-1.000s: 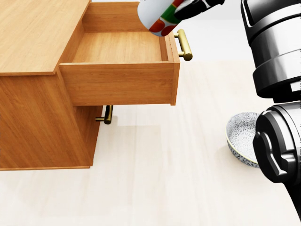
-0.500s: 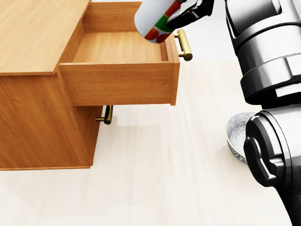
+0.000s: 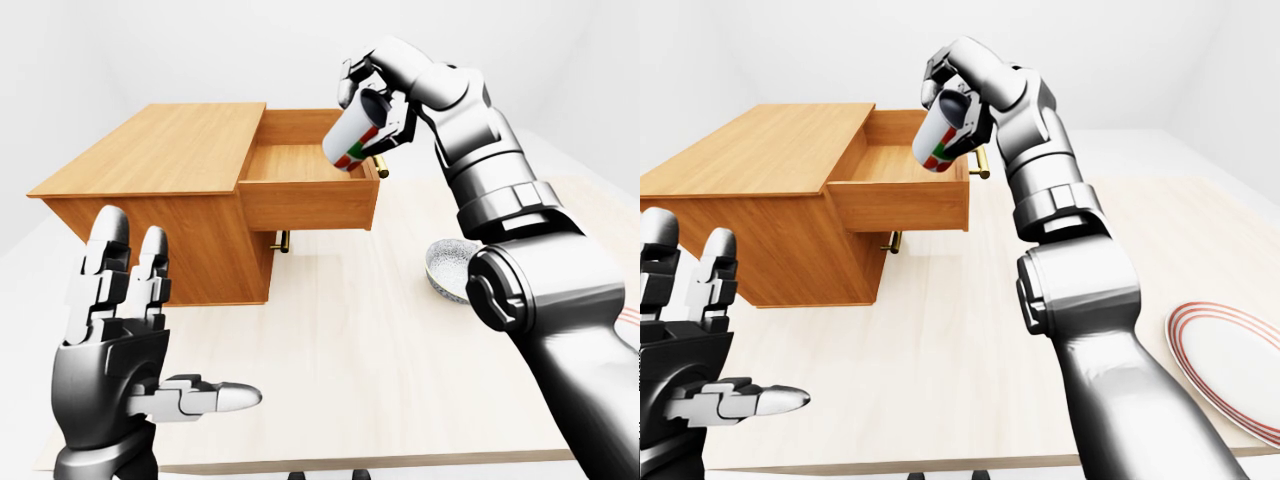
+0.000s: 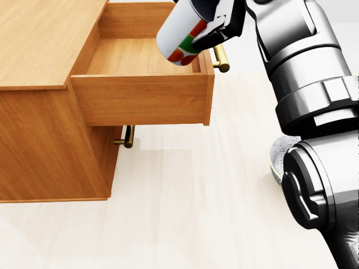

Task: Put the ketchup in the top drawer of the cabinet.

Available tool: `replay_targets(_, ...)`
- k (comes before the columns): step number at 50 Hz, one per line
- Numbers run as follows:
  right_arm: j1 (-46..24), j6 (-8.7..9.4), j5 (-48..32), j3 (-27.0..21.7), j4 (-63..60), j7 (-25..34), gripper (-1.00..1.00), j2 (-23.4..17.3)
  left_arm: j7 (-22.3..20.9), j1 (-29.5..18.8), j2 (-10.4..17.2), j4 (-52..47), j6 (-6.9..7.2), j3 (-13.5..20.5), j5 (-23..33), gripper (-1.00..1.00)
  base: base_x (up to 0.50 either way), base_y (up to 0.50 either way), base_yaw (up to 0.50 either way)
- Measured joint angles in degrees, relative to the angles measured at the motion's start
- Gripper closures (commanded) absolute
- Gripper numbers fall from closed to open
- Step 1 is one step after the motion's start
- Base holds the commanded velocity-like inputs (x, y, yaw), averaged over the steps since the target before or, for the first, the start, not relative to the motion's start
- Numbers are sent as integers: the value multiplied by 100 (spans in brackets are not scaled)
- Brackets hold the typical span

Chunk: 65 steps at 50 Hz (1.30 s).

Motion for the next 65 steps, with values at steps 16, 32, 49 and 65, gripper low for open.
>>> replay_targets(16, 89, 0, -44, 5, 37, -134, 100, 74, -22, 0, -14, -48, 0, 45, -30, -100, 0, 0, 0)
replay_targets(32, 150, 0, -204, 43, 57, -592, 100, 174, -38, -8, -18, -43, 0, 61, -44, -100, 0, 0, 0)
replay_targets(49, 338, 0, -376, 70, 98, -1072, 100, 359, -71, 18, -31, -77, 0, 90, -74, -100, 0, 0, 0)
replay_targets(65, 475, 0, -463, 17, 119, -1242, 100, 488, -99, 15, -43, -130, 0, 147, -120, -100, 0, 0, 0)
